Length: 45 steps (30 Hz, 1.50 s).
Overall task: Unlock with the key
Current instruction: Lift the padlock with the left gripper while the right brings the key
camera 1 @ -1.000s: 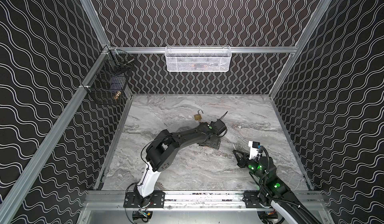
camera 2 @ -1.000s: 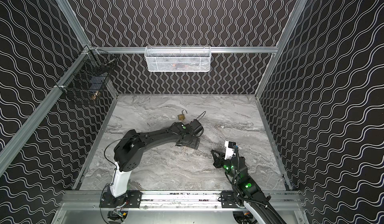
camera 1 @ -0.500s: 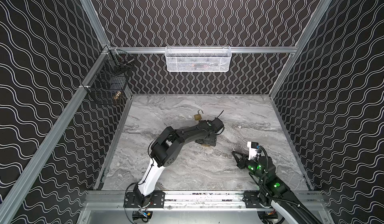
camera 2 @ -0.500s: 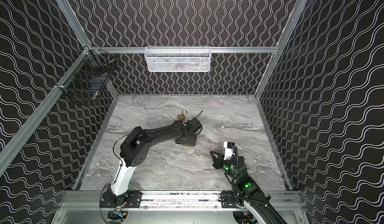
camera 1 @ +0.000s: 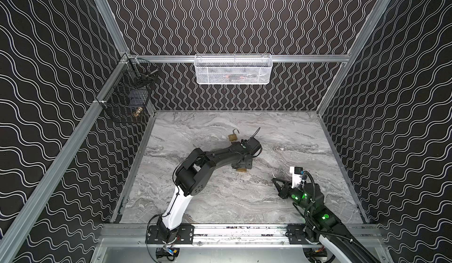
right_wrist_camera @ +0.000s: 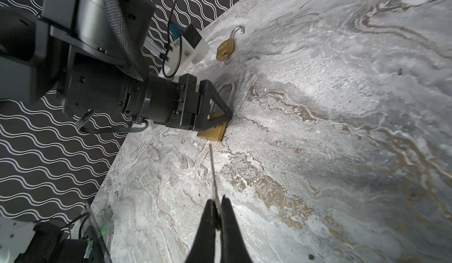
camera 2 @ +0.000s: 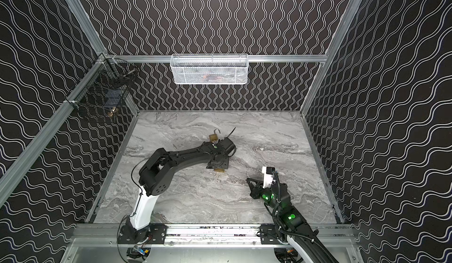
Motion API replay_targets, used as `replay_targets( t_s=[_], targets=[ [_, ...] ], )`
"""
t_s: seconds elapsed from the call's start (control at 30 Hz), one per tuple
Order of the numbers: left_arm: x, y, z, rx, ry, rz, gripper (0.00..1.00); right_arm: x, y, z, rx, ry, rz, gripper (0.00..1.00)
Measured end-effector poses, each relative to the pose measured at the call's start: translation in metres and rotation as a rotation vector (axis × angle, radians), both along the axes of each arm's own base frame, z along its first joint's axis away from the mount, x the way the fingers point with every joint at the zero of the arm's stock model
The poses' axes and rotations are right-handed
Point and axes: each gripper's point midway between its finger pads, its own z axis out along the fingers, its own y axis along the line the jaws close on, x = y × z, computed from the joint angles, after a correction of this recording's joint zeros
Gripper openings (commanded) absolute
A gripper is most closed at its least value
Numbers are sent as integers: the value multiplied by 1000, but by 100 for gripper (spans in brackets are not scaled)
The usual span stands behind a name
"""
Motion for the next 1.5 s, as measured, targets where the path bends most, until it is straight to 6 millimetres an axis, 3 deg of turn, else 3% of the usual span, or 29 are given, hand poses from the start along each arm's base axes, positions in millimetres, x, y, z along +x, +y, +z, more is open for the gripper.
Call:
replay_targets(
  t_s=[0.17, 0.27, 0.47, 0.67, 1.0, 1.17, 1.5],
  targets=[
    [-1, 1, 5, -48, -27, 24, 51, -2, 8, 3, 22, -1, 44, 0],
    [-16, 5, 12, -86, 20, 41, 51, -4, 15, 4, 34, 3, 73, 0],
    [-21, 6, 63, -286, -70, 123, 48, -4, 30, 12, 82, -1, 120, 0],
    [-26, 12, 78, -457, -159, 251, 47, 4, 39, 26, 144, -34, 110, 0],
    [-16, 5, 124, -659, -294, 339, 46, -8, 67, -5, 94, 50, 162, 0],
    [-16, 4, 127, -685, -307, 340, 45, -7, 72, -14, 66, 72, 158, 0],
    [-20, 3, 135, -711, -327, 334, 44, 10, 86, 2, 72, 46, 150, 0]
  ],
)
